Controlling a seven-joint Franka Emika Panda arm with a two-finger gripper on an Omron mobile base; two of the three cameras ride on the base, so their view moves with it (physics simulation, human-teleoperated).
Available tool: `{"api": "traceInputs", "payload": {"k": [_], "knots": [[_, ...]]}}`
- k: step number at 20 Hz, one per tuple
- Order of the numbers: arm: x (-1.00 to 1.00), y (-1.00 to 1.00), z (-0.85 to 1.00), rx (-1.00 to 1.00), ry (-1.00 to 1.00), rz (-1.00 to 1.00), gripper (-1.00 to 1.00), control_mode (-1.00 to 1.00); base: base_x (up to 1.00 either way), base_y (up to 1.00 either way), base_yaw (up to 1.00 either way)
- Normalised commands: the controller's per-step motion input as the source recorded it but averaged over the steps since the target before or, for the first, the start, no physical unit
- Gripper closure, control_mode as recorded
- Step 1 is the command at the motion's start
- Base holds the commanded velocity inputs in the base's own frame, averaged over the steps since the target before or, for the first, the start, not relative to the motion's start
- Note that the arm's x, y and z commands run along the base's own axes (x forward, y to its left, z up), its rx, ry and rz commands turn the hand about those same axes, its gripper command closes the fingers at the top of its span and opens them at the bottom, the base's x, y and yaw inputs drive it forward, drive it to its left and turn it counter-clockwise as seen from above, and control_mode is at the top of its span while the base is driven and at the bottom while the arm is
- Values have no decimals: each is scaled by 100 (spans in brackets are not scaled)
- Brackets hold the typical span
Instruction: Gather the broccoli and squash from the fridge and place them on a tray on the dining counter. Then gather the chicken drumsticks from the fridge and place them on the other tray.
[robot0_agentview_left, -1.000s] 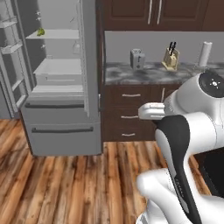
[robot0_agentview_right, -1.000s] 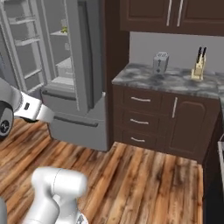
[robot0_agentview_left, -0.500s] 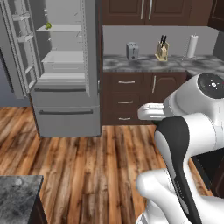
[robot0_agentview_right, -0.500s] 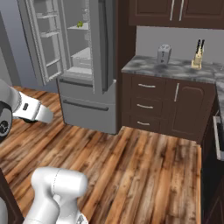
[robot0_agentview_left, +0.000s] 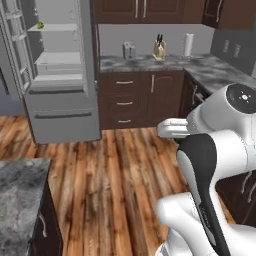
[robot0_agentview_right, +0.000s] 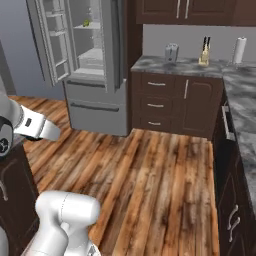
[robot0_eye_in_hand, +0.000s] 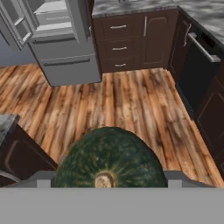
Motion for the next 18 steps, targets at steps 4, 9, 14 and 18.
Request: {"api": "traceInputs", "payload": {"k": [4, 9, 14, 18], "knots": [[0, 0, 0, 0, 0, 0, 100, 100, -100, 4, -29], [0, 0, 0, 0, 0, 0, 100, 100, -100, -1, -23], [0, 0, 0, 0, 0, 0, 100, 100, -100, -20, -20], [0, 0, 0, 0, 0, 0, 100, 100, -100, -64, -18]]}}
